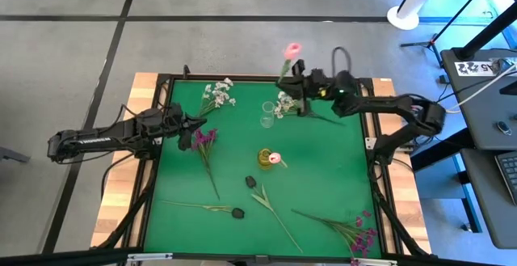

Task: Sort flowers into vase by color
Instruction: Put the pink tulip into the yellow vase

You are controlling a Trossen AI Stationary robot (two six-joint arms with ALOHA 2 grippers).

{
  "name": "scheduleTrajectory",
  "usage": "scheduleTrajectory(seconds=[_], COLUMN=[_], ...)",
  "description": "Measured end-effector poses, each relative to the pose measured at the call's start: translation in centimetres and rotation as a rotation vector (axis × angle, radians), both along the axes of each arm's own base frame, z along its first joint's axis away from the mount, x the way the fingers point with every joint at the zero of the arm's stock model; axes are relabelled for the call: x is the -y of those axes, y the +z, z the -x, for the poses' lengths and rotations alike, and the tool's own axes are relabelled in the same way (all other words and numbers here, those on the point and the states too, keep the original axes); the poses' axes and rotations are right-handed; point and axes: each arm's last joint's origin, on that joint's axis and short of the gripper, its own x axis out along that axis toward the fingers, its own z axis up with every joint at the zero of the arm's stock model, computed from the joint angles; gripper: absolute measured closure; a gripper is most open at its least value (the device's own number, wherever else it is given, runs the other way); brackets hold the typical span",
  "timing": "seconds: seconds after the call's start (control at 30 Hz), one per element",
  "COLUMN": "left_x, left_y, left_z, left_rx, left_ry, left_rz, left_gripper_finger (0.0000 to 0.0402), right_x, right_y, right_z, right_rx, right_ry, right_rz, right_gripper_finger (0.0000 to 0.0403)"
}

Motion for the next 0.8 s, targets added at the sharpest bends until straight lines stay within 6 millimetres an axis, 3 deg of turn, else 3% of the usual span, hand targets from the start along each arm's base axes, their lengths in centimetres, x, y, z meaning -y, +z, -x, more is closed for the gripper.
scheduleTrajectory(seconds=[0.17, 0.53, 0.67, 0.8], left_x=[0.0, 0.0, 0.0, 0.0], left_y=[-0.2, -0.2, -0.2, -0.2], left_z=[0.0, 0.1, 0.1, 0.1], left_rx=[-0.019, -0.019, -0.019, -0.018], left_ry=[0.0, 0.002, 0.002, 0.002], left_rz=[0.006, 0.01, 0.01, 0.011], left_gripper_finger=[0.0401, 0.0401, 0.0401, 0.0401], right_x=[-2.1, -10.4, -12.9, -14.5], right_y=[3.5, 8.2, 7.6, 4.5], right_z=[2.4, 6.4, 6.2, 4.6], right_rx=[0.054, 0.168, 0.066, -0.209], right_ry=[0.141, 0.463, 0.455, 0.205], right_rz=[0.005, 0.085, 0.116, 0.14], right_gripper_finger=[0.0402, 0.0402, 0.0402, 0.0402])
